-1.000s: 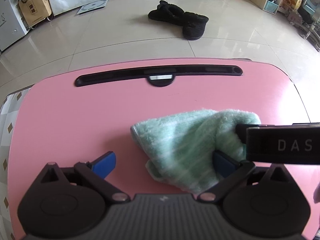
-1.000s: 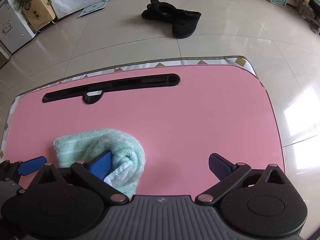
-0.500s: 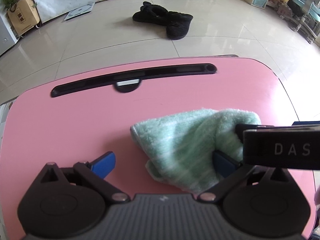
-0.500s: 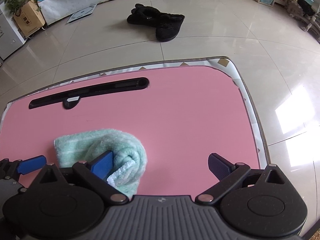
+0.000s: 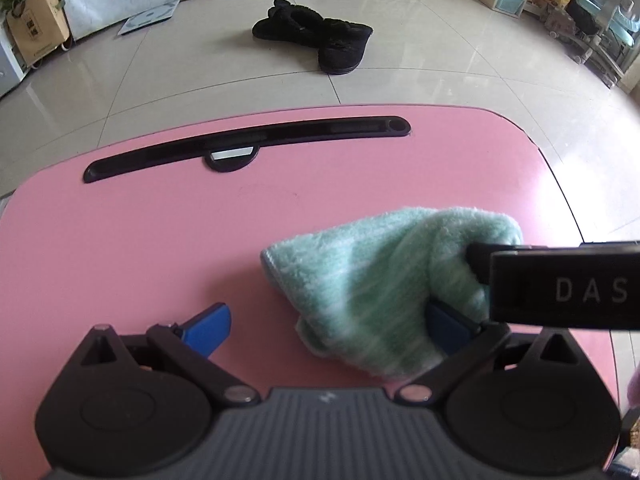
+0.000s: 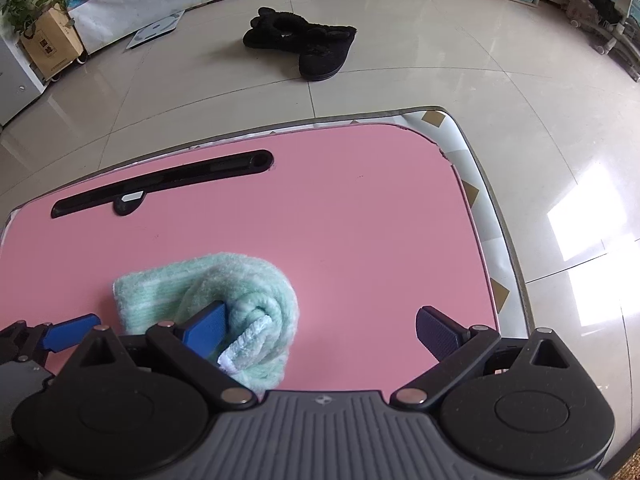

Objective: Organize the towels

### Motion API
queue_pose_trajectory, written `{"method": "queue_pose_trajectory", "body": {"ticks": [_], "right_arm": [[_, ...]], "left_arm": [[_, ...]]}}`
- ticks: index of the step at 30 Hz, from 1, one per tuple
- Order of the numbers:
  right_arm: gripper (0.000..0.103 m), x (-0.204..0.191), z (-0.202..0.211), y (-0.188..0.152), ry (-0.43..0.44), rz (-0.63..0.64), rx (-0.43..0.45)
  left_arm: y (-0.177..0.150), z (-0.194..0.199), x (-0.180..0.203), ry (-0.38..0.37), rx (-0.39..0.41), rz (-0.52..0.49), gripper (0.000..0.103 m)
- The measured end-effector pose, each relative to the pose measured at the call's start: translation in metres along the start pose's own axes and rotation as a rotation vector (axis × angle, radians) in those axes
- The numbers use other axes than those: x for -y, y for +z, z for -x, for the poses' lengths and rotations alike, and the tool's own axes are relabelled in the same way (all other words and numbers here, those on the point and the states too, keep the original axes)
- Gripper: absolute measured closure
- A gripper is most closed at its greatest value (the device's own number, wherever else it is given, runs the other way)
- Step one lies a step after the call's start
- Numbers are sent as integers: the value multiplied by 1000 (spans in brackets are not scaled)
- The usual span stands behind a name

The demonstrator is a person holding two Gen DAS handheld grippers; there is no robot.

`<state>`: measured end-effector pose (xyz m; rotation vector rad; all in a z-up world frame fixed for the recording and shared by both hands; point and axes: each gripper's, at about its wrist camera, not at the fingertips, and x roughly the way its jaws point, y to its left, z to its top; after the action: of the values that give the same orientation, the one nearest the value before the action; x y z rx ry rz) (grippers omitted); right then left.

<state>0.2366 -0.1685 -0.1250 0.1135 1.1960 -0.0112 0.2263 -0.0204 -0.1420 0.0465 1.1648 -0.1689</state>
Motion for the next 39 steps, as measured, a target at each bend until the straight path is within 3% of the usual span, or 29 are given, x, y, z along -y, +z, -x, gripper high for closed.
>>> {"method": "queue_pose_trajectory", "body": {"ticks": [16,28,39], "right_arm": [[4,-11,-3,-2,13,7,-13],[4,-15,-6,-1,22,11,-20],[4,-26,-10,1,42,30,-29]], "left_arm": [[-5,10,12,48,63,-148,1],[-7,2,4,22,40,-102,0],[-8,3,-8,49,24,-54,0]]}}
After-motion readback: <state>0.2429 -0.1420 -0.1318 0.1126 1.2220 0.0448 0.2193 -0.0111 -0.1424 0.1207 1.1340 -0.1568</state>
